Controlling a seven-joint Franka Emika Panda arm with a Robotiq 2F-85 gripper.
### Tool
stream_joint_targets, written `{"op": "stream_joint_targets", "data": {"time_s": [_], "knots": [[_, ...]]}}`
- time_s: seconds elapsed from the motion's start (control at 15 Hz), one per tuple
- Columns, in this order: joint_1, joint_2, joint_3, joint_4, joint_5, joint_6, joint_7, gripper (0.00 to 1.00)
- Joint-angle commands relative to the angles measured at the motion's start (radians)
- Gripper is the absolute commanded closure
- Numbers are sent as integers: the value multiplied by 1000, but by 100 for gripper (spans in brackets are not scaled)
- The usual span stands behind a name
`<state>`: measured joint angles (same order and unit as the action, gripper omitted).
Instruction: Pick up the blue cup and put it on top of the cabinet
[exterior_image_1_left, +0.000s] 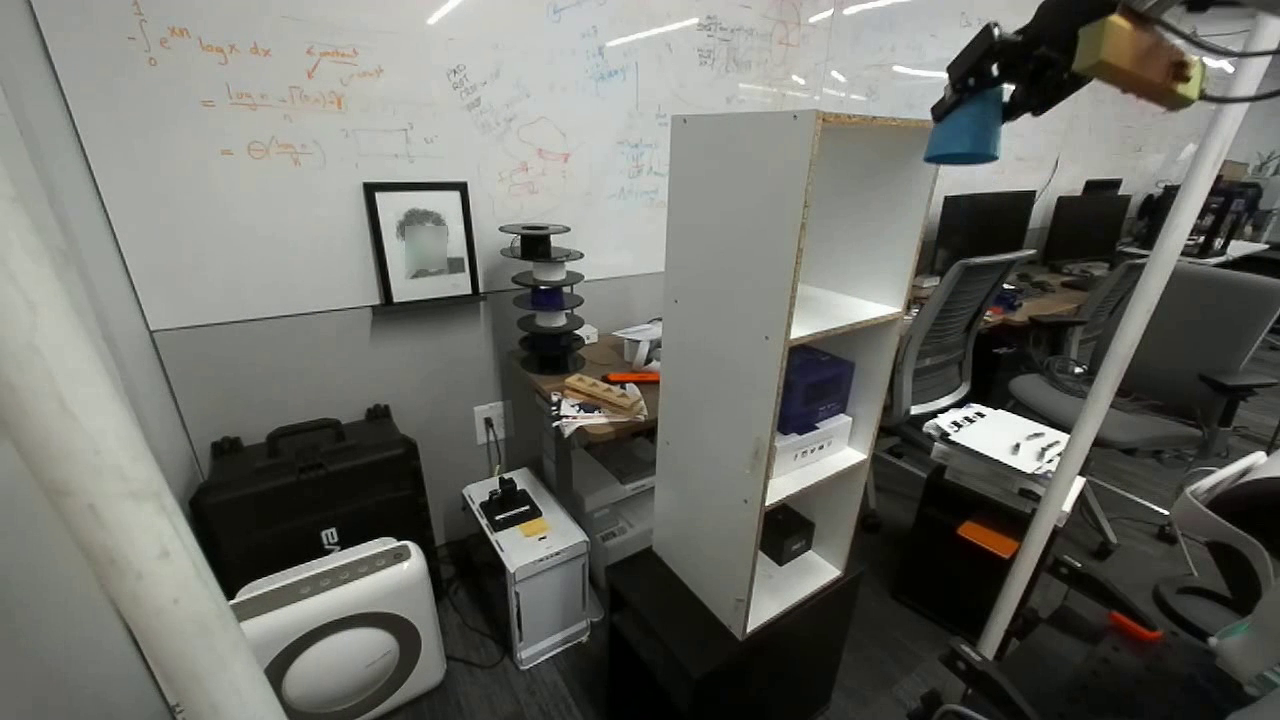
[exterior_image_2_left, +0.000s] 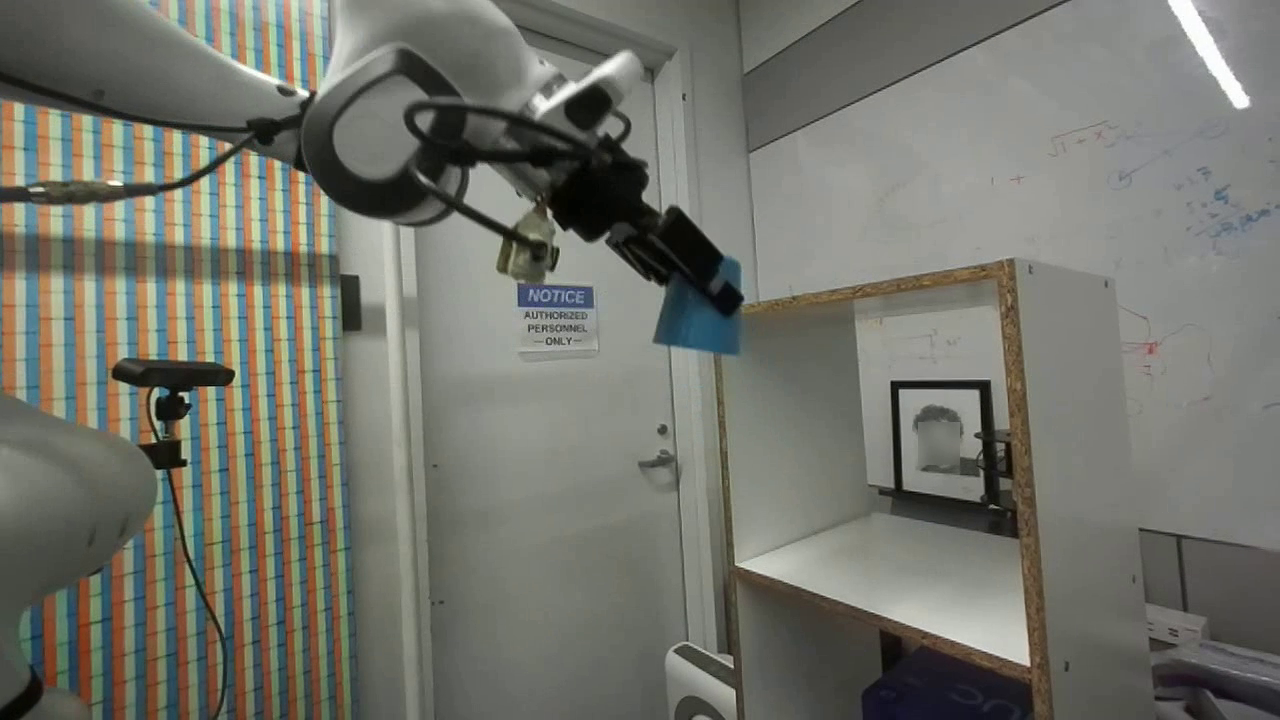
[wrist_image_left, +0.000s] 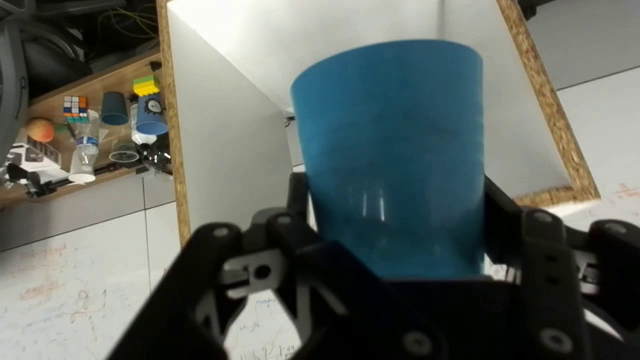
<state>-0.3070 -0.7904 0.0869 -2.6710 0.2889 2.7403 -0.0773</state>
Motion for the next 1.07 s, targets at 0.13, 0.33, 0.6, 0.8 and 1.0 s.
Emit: {"op": "stream_joint_targets", "data": {"time_s": [0.13,0.33,0.6,0.8,1.0], "knots": [[-9,41,-36,222,-143,52,219,51],[-46,166,-12,281,-182,225,285,51],[-108,383,26,379,-233,344,333,51],[-181,510,91,472,-245,341,344,51],[-259,580,162,552,-305,319,380,51]]}}
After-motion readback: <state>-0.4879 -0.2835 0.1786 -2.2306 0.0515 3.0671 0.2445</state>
